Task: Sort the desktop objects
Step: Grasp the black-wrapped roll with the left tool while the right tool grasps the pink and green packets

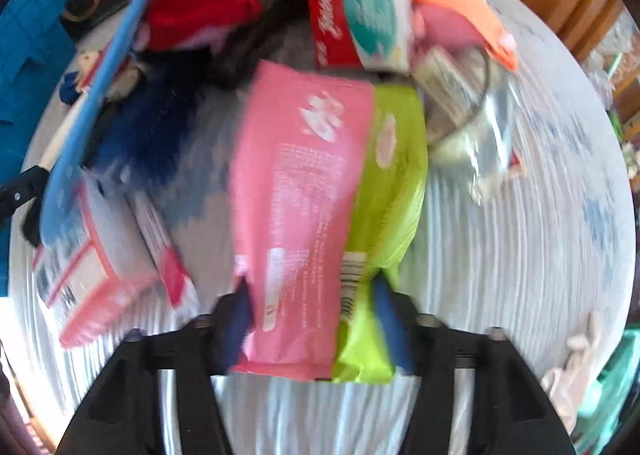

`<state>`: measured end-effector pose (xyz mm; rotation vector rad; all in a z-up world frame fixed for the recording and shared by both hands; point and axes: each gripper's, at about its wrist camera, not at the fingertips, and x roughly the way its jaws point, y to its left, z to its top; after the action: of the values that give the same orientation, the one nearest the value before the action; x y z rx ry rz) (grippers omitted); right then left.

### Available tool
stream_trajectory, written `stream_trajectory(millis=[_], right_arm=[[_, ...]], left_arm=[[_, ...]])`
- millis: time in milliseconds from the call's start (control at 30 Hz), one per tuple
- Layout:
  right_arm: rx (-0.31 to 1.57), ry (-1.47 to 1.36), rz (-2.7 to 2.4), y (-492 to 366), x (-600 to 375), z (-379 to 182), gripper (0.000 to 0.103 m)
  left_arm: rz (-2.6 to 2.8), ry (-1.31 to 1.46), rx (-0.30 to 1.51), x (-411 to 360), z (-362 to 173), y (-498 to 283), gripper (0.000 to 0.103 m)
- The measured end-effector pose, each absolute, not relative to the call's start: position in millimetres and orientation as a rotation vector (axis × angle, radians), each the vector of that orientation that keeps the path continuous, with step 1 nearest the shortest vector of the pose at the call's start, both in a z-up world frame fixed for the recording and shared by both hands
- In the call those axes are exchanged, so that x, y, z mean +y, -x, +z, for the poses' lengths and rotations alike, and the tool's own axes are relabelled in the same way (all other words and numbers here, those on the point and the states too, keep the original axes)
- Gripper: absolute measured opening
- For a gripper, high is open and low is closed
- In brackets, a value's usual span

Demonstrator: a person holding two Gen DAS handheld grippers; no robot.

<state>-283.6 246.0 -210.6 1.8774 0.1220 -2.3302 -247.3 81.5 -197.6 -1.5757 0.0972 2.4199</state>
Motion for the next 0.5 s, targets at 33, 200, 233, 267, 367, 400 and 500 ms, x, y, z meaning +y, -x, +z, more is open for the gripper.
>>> stream_trajectory(millis=[33, 200, 233, 267, 367, 400, 500], right_arm=[[0.089, -1.881, -2.324, 282, 250, -213, 0.086], [-0.024, -1.883, -2.347, 278, 260, -214, 0.103], [-0.027, -1.882, -2.351, 279, 260, -214, 0.103], [-0.027, -1.885, -2.357, 280, 259, -215, 0.103], [-0.032, -1.913, -2.366, 287, 256, -219, 0.103], [-0.044, -1.925, -2.367, 290, 256, -222, 0.103], [-0.063, -1.937, -2.371, 300, 251, -226, 0.103]], left_arm=[[2.427, 1.59, 0.109, 80, -199, 249, 0.015], [2.449, 1.606, 0.218, 86, -204, 268, 0.052], [2.435, 1.61, 0.236, 87, -207, 272, 0.058], [2.421, 1.622, 0.254, 89, -211, 275, 0.065], [2.418, 1.597, 0.37, 99, -218, 278, 0.078], [2.425, 1.594, 0.423, 103, -221, 279, 0.081], [2.428, 1.605, 0.524, 116, -226, 278, 0.085]])
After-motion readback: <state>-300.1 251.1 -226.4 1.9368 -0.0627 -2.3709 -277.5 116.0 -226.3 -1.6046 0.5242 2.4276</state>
